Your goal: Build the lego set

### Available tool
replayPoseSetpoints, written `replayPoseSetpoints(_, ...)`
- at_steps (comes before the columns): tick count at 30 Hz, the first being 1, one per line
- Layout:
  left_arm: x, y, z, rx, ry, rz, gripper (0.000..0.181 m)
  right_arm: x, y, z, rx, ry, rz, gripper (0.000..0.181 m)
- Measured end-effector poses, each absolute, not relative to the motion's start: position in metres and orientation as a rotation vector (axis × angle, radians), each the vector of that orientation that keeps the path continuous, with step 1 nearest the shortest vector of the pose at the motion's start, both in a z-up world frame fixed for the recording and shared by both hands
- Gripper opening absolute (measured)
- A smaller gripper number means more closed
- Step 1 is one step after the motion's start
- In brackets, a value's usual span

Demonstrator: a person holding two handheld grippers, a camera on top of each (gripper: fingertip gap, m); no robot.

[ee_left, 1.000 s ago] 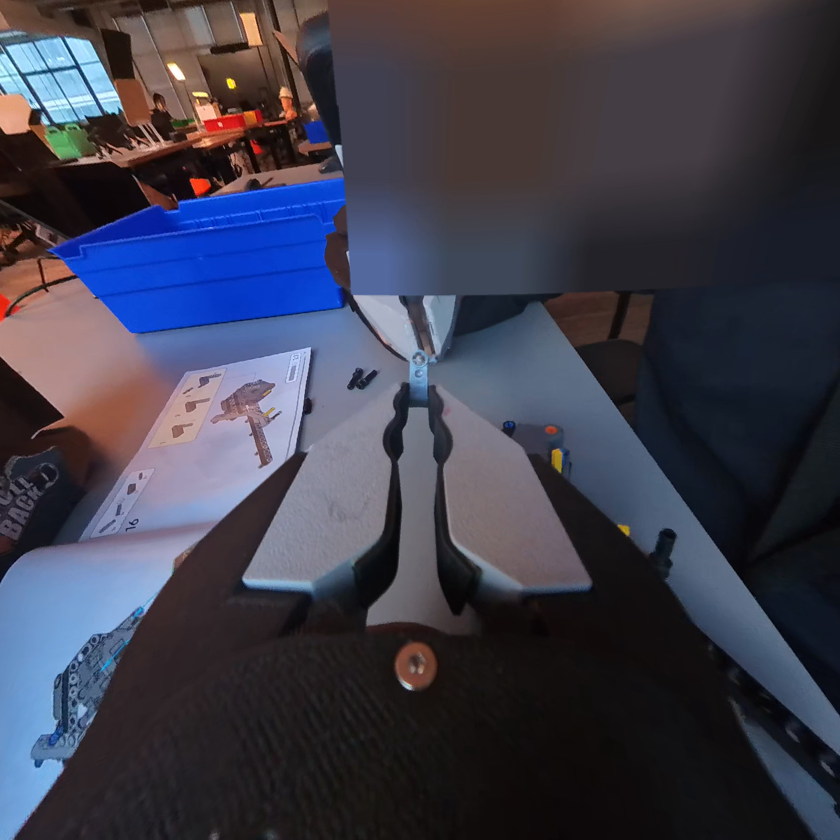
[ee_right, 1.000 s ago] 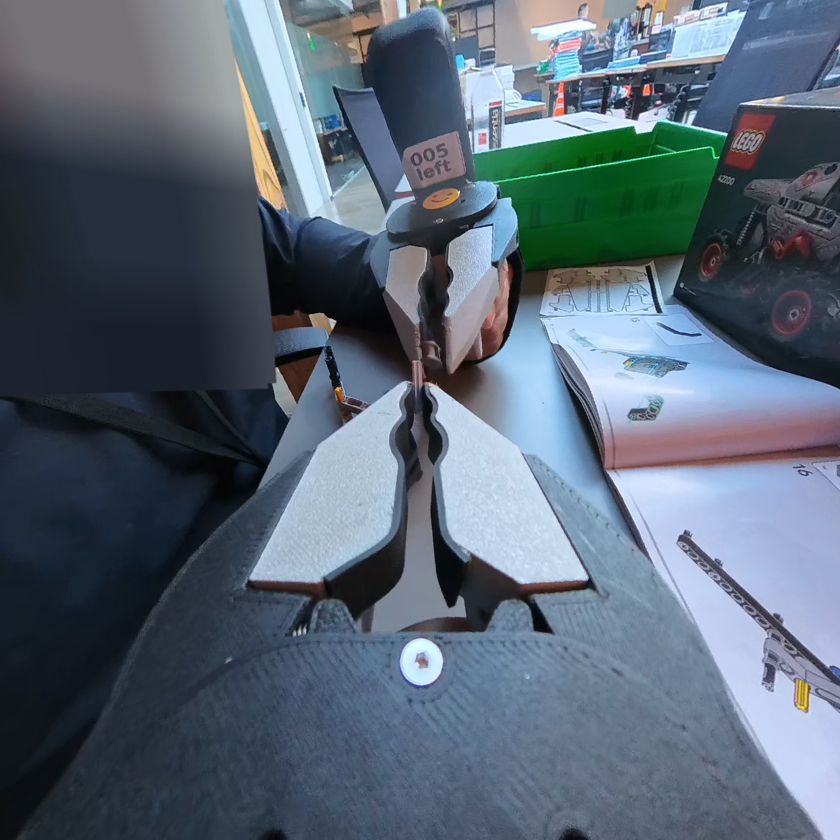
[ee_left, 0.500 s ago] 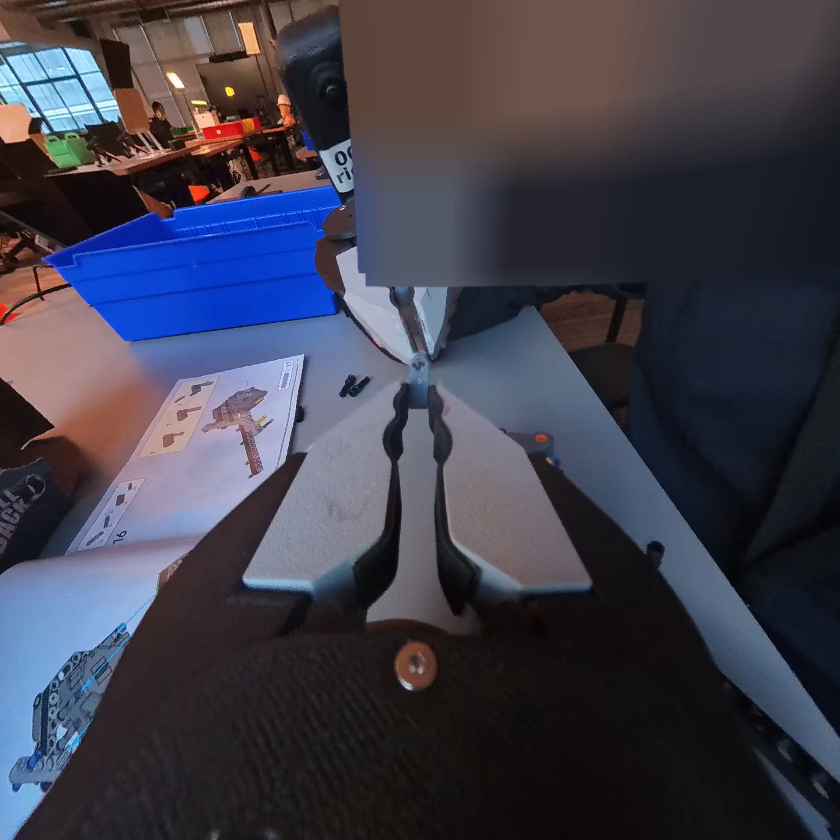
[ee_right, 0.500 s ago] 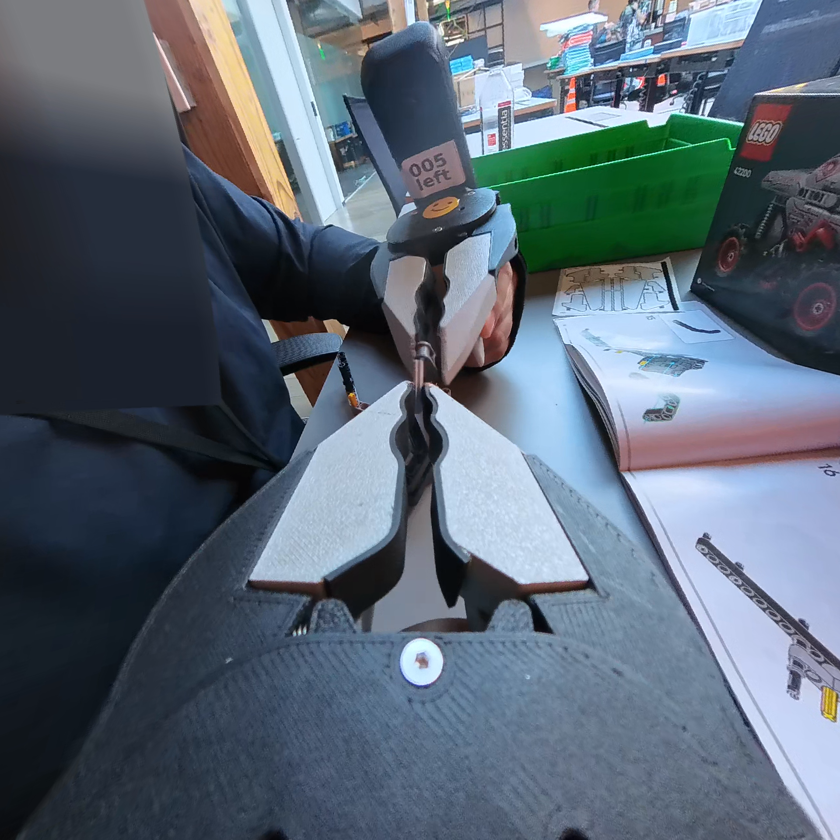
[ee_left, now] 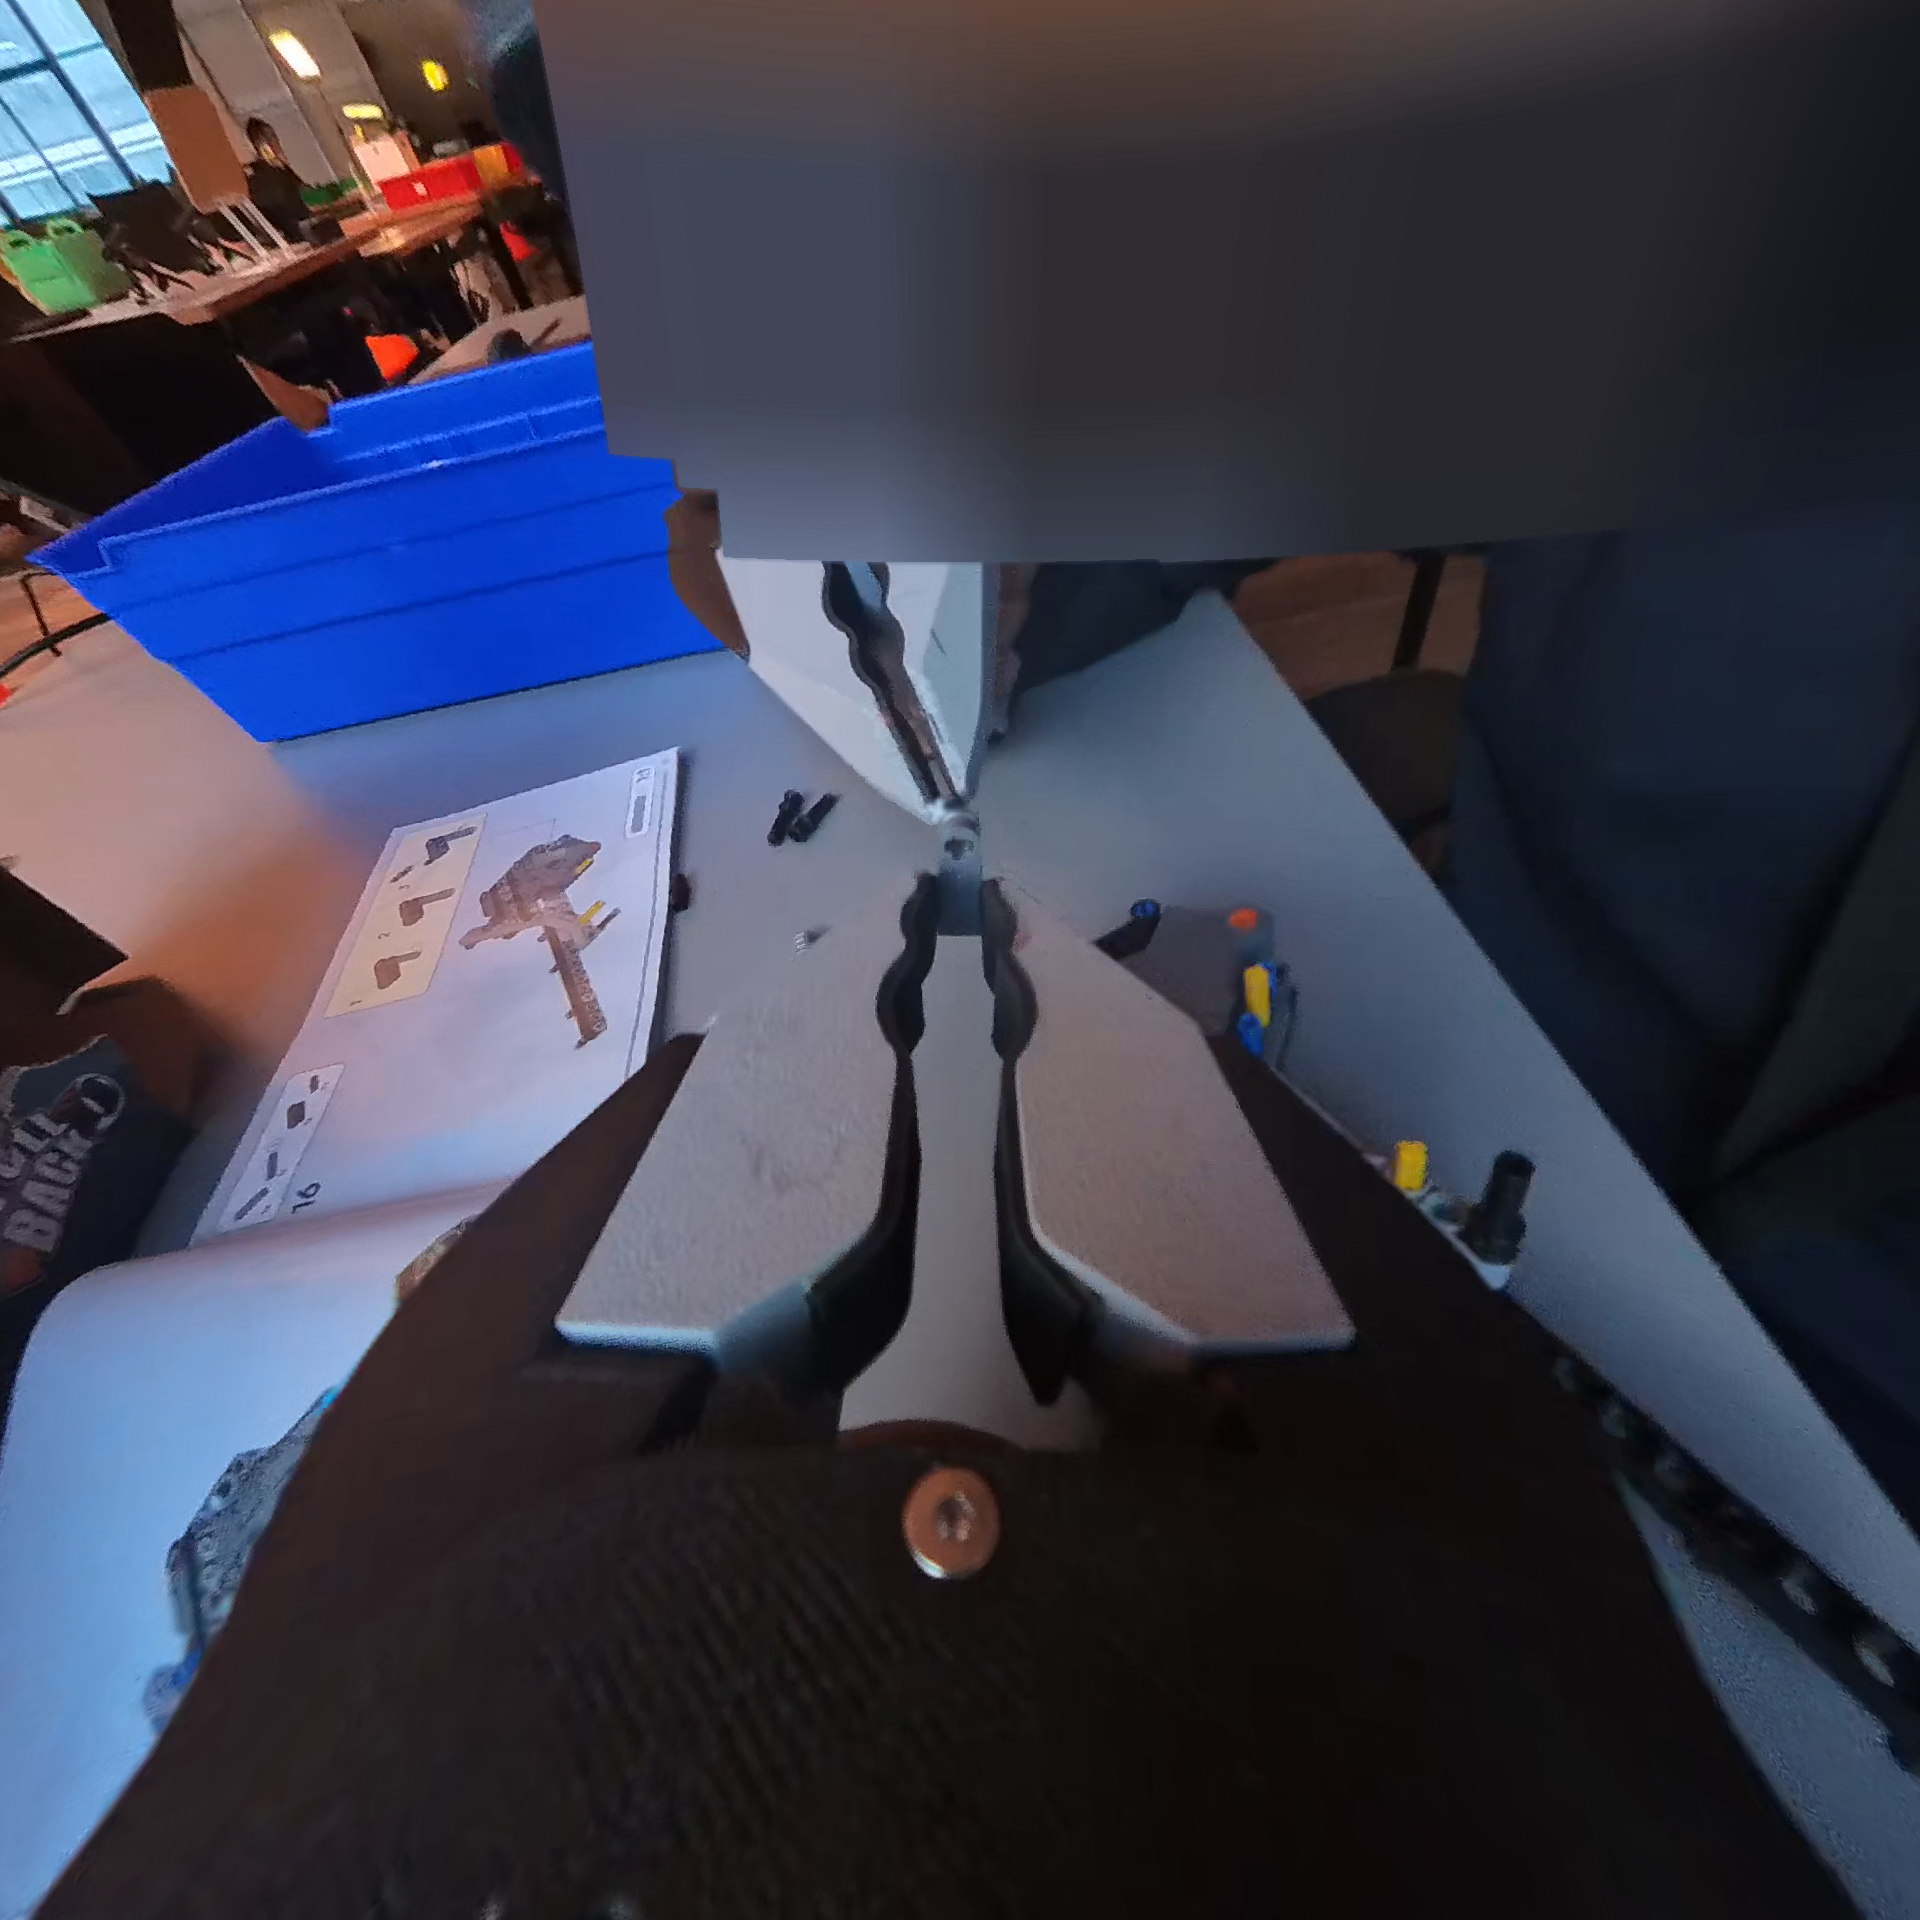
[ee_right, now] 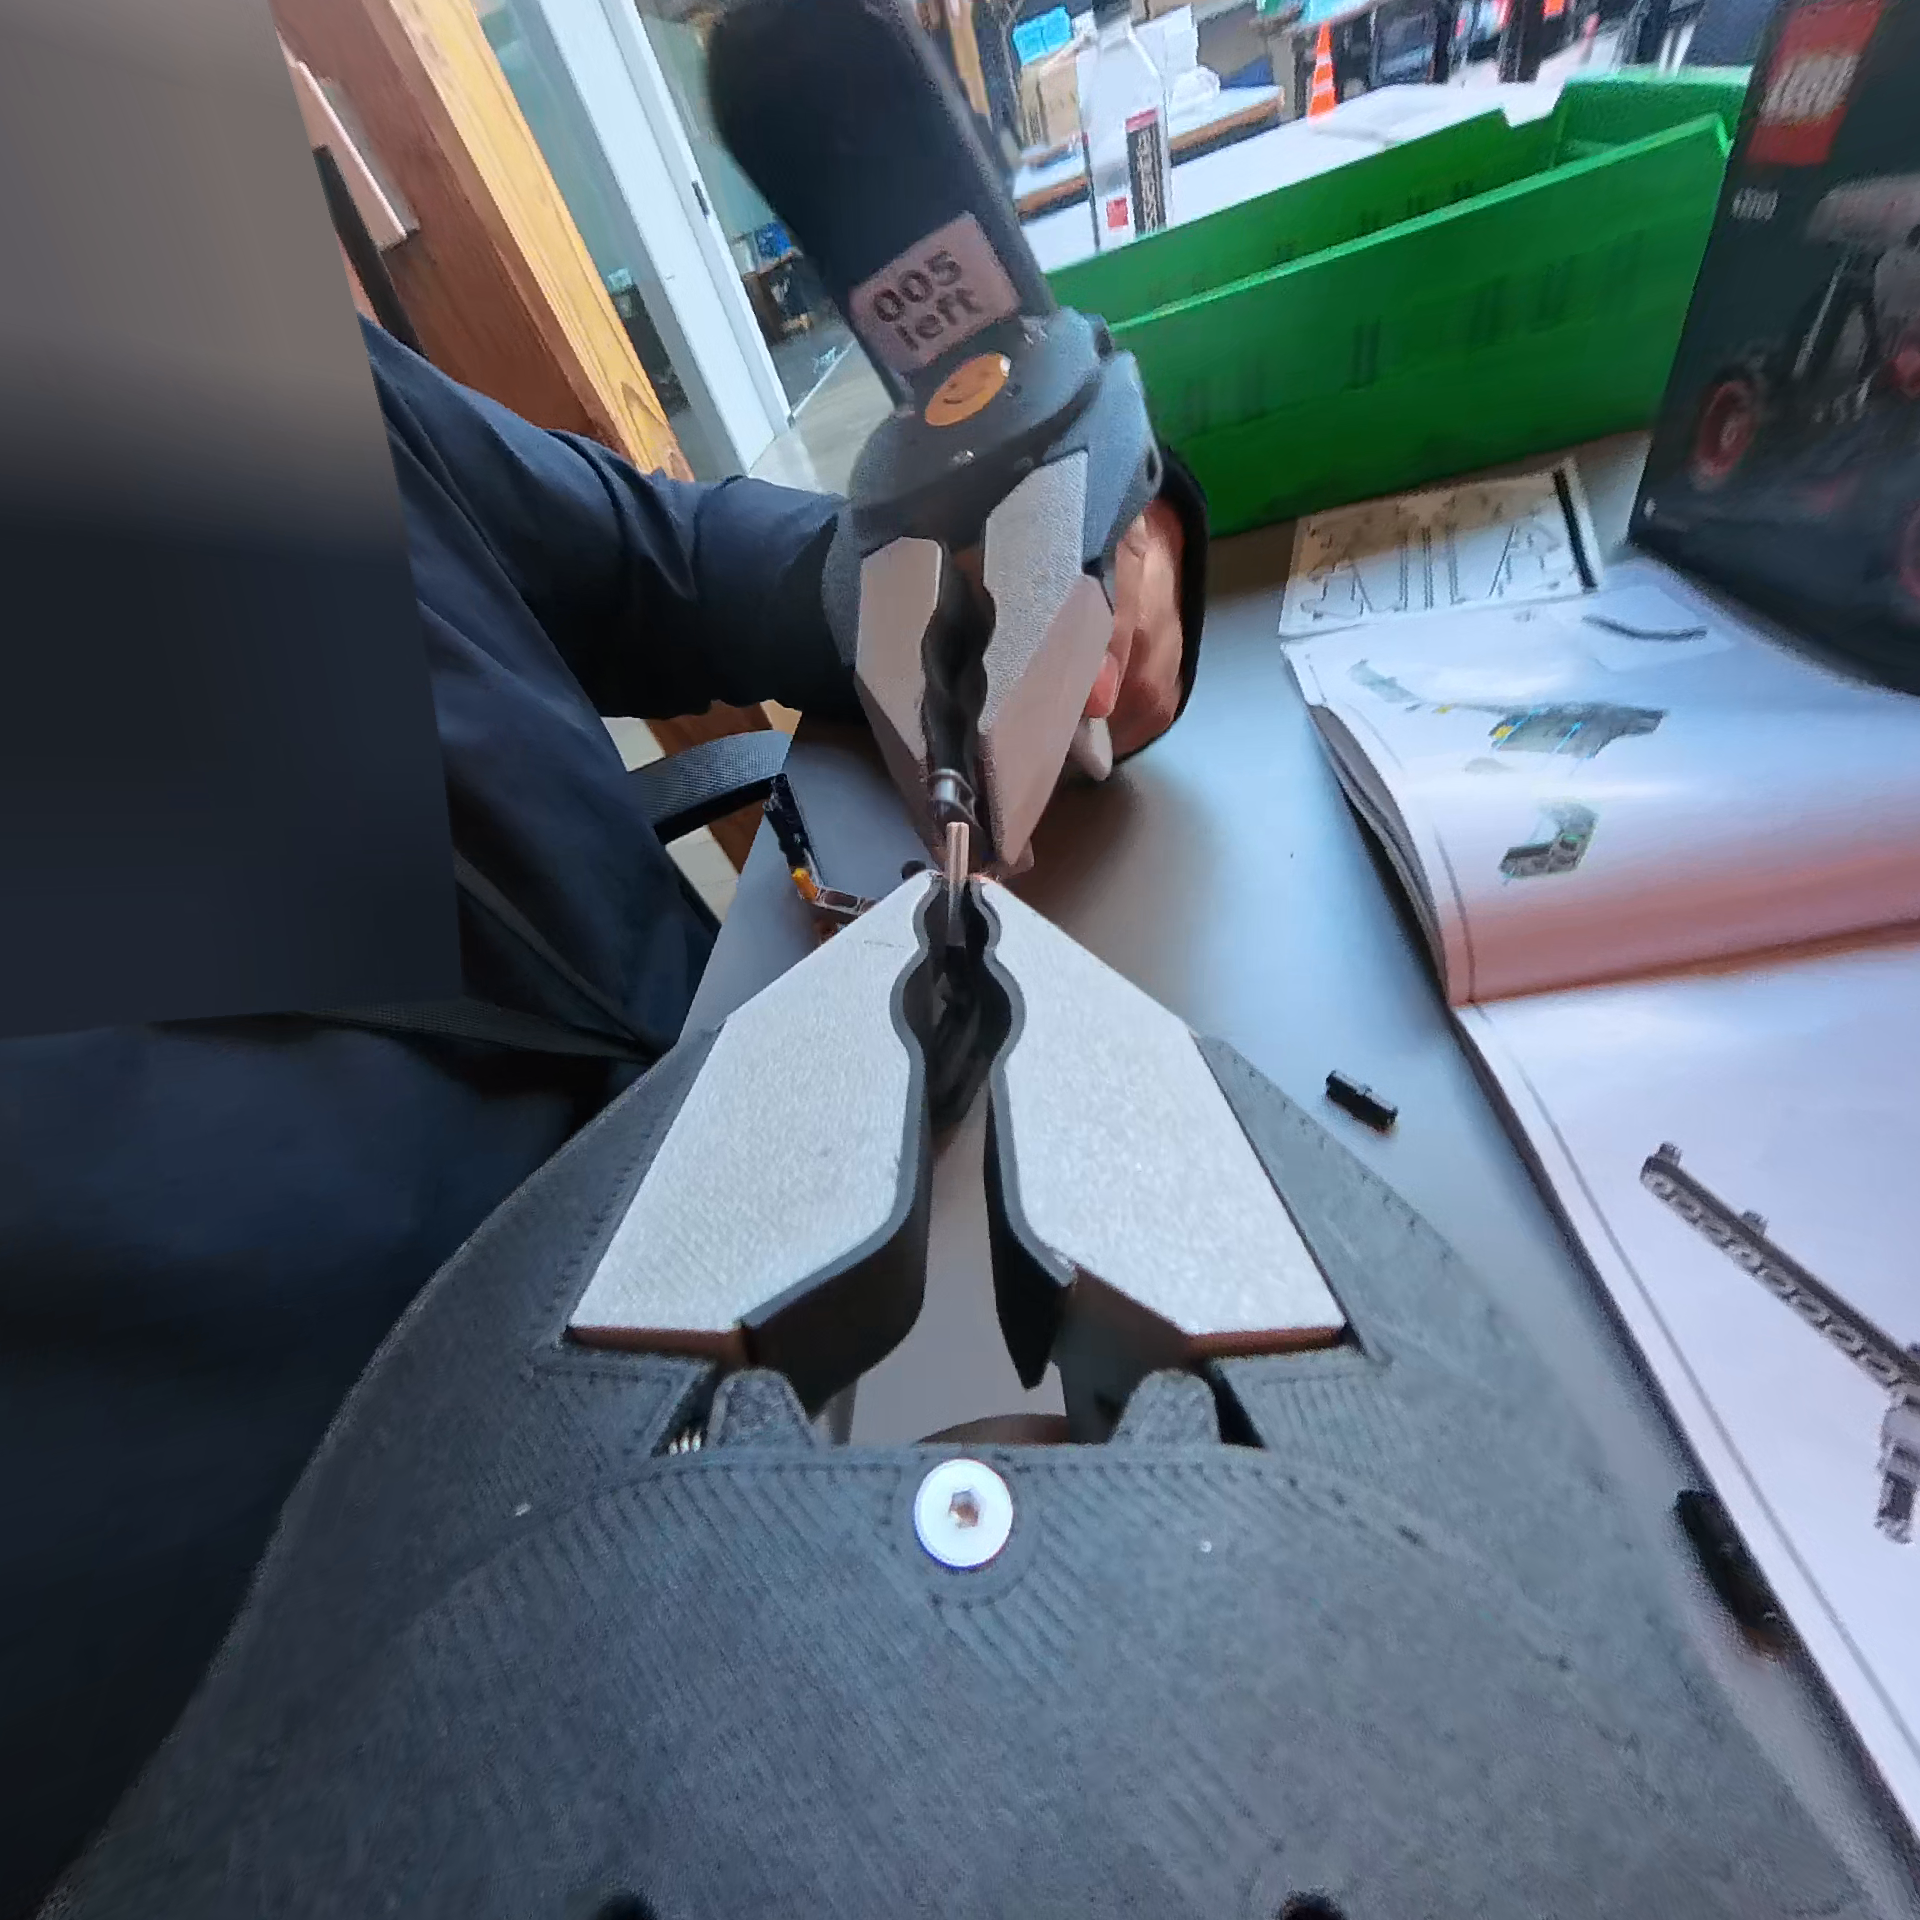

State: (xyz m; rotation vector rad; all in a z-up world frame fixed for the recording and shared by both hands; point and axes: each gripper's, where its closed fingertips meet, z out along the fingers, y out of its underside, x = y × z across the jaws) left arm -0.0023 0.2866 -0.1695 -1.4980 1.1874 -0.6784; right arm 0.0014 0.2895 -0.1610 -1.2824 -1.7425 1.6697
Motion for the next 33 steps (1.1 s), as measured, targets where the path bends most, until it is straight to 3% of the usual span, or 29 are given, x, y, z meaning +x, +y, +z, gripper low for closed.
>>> replayPoseSetpoints(17,-0.001,0.289,-0.186,-1.637,1.218,-0.636,0.006,0.001,0.287,-0.178,-1.301,-1.828,1.541,0.000)
replayPoseSetpoints(33,0.001,0.279,-0.197,-1.670,1.346,-0.577,0.006,0.005,0.276,-0.187,-1.414,-1.888,1.714,0.000)
